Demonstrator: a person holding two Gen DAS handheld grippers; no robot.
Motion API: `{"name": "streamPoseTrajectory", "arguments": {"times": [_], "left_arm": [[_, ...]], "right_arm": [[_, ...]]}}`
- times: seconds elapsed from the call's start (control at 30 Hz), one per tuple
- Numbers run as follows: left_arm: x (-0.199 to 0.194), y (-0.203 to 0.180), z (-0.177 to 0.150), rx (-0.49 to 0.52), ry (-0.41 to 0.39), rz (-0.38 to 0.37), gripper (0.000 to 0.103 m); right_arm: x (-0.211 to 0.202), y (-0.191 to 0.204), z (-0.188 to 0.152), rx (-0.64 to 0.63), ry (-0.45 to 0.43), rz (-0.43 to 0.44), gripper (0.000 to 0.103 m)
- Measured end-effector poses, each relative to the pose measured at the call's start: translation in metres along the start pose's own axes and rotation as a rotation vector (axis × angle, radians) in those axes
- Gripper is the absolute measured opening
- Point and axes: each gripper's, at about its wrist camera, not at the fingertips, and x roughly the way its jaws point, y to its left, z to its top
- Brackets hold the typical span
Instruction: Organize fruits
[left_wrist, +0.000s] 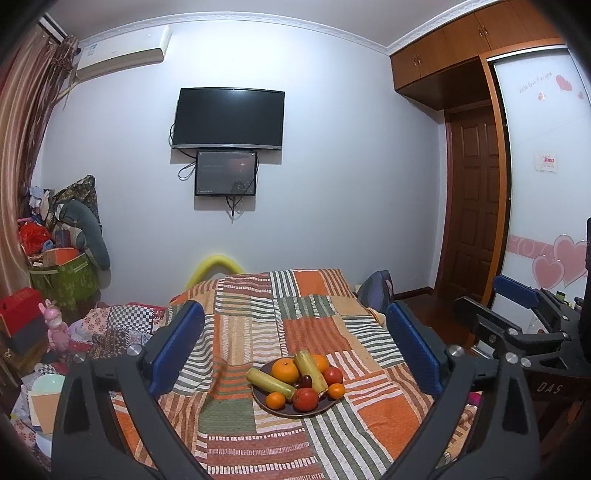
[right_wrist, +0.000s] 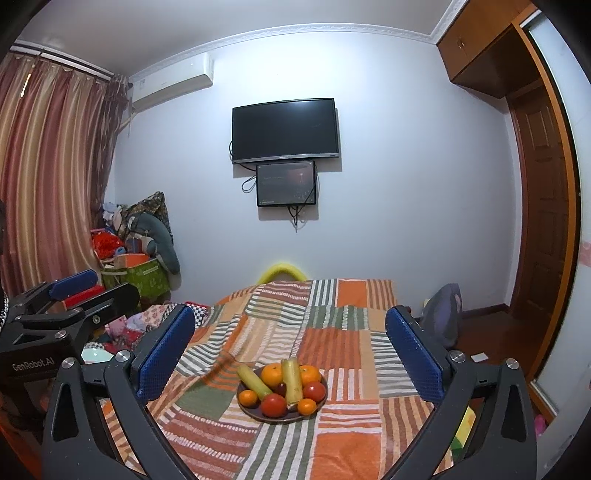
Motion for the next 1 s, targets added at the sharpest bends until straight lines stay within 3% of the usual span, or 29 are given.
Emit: {"name": "streamPoseTrajectory", "arguments": {"times": [1.0], "left_arm": [[0.0016,-0.0005,-0.0028,-0.002,0.004,0.001,0.102]], "right_arm": [[-0.0015,-0.0052,0.0056,0.005,-0.003,-0.012,0.103]]}}
